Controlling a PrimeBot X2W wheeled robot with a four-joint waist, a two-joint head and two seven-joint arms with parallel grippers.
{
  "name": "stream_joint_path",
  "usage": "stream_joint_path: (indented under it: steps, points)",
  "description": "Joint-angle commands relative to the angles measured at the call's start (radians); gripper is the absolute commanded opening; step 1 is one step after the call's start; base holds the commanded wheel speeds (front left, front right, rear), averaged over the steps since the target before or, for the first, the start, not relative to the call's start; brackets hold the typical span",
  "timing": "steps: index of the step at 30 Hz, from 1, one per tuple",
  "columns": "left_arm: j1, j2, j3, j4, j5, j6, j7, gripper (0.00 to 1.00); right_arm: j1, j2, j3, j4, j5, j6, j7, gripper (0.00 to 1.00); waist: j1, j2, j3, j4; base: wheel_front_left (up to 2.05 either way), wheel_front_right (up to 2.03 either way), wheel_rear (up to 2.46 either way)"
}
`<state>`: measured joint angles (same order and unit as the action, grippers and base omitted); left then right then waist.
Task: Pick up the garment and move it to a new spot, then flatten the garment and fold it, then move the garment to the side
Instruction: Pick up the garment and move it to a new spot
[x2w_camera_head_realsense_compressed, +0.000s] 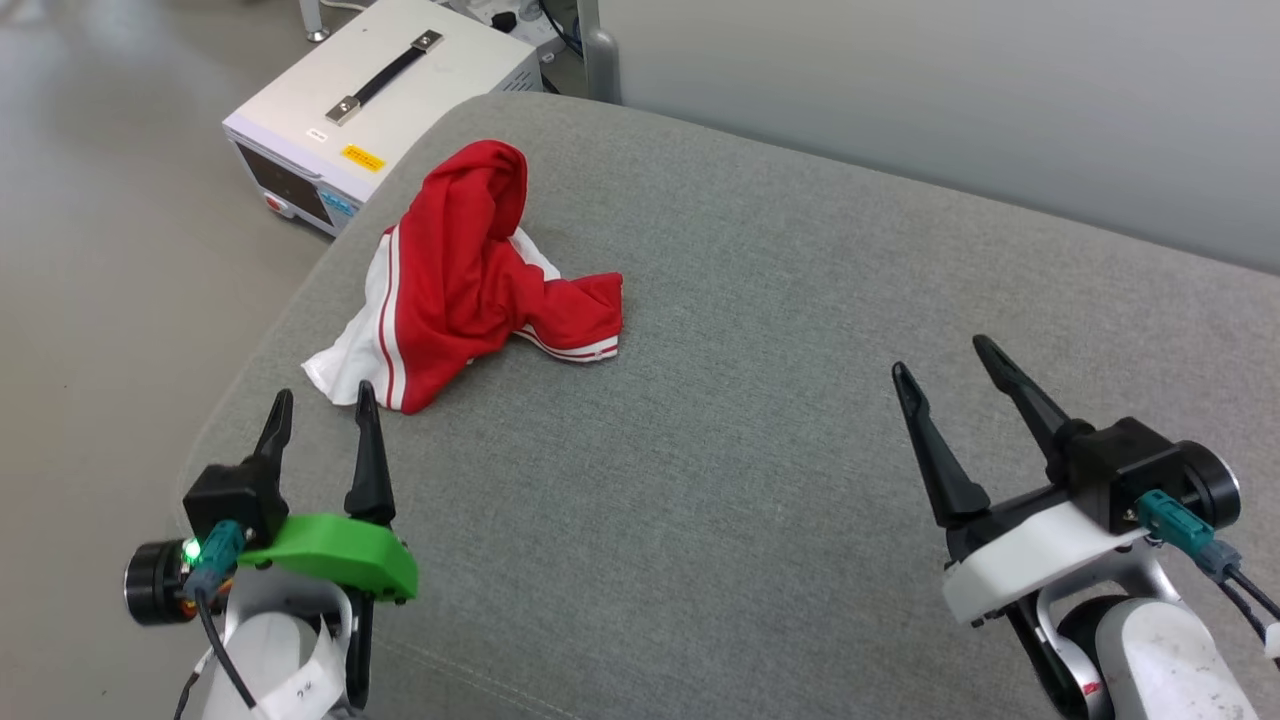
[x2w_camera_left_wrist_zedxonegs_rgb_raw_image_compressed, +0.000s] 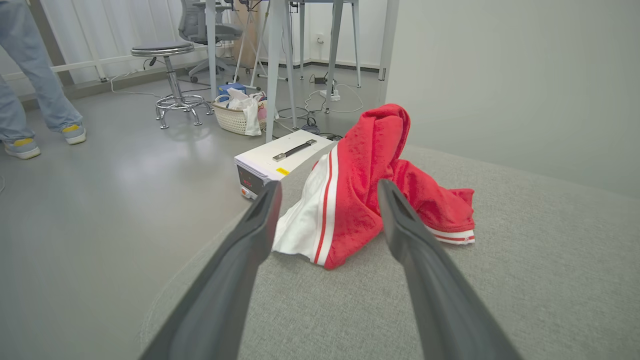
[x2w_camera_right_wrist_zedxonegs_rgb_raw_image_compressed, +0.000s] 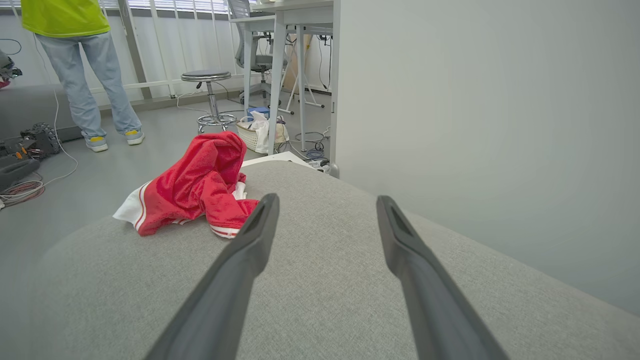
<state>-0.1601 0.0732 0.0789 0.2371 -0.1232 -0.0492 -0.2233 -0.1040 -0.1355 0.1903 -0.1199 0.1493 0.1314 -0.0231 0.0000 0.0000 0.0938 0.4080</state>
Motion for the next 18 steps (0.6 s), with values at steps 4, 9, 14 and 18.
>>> stream_joint_path:
  steps: [4, 9, 14, 18]
  points:
    - [-0.132, 0.036, -0.007, 0.062, -0.032, -0.031, 0.024, 1.00, -0.047, -0.031, -0.015, -0.043, -0.005, -0.001, 0.023, 1.00, 0.0000, 0.0000, 0.103, -0.048, 0.00, 0.00, 0.00]
    - [-0.305, 0.103, -0.012, 0.128, -0.078, -0.060, 0.086, 1.00, -0.086, -0.056, -0.047, -0.086, -0.004, -0.001, 0.046, 1.00, 0.0000, 0.0000, 0.197, -0.087, 0.00, 0.00, 0.00]
    - [-0.480, 0.189, -0.035, 0.202, -0.133, -0.077, 0.209, 1.00, -0.120, -0.073, -0.079, -0.128, 0.000, -0.001, 0.060, 1.00, 0.0000, 0.0000, 0.295, -0.128, 0.00, 0.00, 0.00]
    - [-0.584, 0.257, -0.069, 0.262, -0.204, -0.081, 0.367, 1.00, -0.136, -0.081, -0.096, -0.144, 0.002, -0.001, 0.062, 1.00, 0.0000, 0.0000, 0.355, -0.159, 0.00, 0.00, 0.00]
